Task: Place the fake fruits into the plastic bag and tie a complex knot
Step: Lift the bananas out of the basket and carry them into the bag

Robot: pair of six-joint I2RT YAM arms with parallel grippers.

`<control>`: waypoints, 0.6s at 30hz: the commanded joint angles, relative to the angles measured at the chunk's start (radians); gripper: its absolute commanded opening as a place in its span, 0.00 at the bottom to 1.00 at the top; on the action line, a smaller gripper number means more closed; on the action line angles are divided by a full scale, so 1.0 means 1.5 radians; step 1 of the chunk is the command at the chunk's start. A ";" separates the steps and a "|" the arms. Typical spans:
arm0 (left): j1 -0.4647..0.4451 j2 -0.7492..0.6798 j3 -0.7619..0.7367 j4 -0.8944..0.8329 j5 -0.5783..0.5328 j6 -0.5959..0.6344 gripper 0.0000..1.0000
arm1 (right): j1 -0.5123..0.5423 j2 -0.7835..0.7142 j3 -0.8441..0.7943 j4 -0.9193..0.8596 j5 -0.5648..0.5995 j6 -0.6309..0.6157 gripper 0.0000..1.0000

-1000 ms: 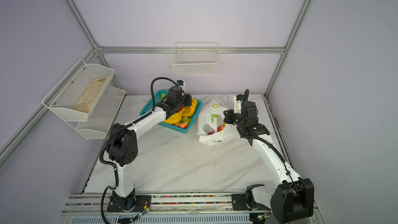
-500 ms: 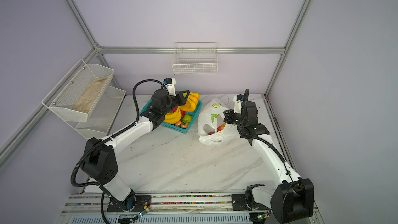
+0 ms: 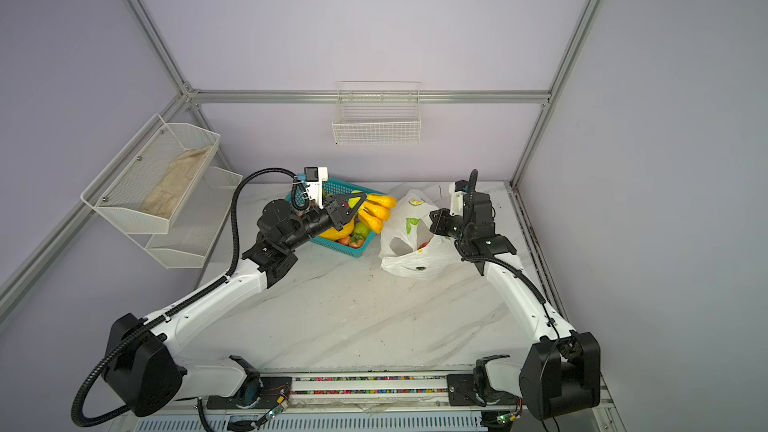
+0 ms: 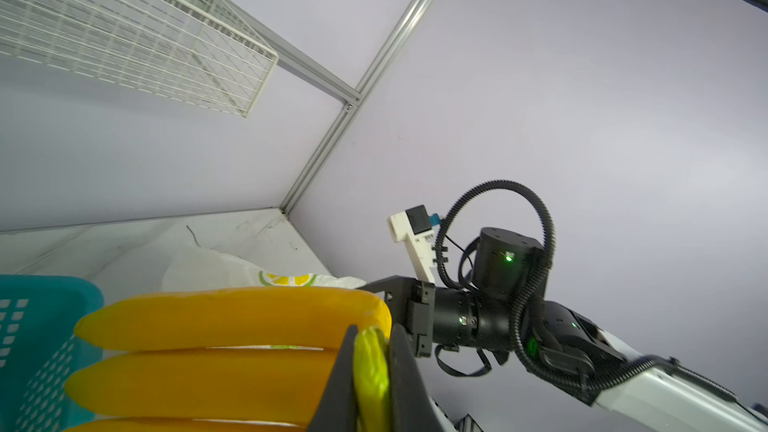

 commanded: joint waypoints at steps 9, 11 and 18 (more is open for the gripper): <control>-0.085 -0.015 -0.058 0.075 0.148 0.013 0.00 | -0.001 0.003 0.035 0.025 -0.125 0.037 0.00; -0.094 -0.014 -0.062 0.091 0.179 0.001 0.00 | -0.001 0.005 0.040 0.020 -0.138 0.037 0.00; -0.095 0.035 -0.081 0.254 0.252 -0.102 0.00 | 0.000 0.000 0.034 0.024 -0.196 0.029 0.00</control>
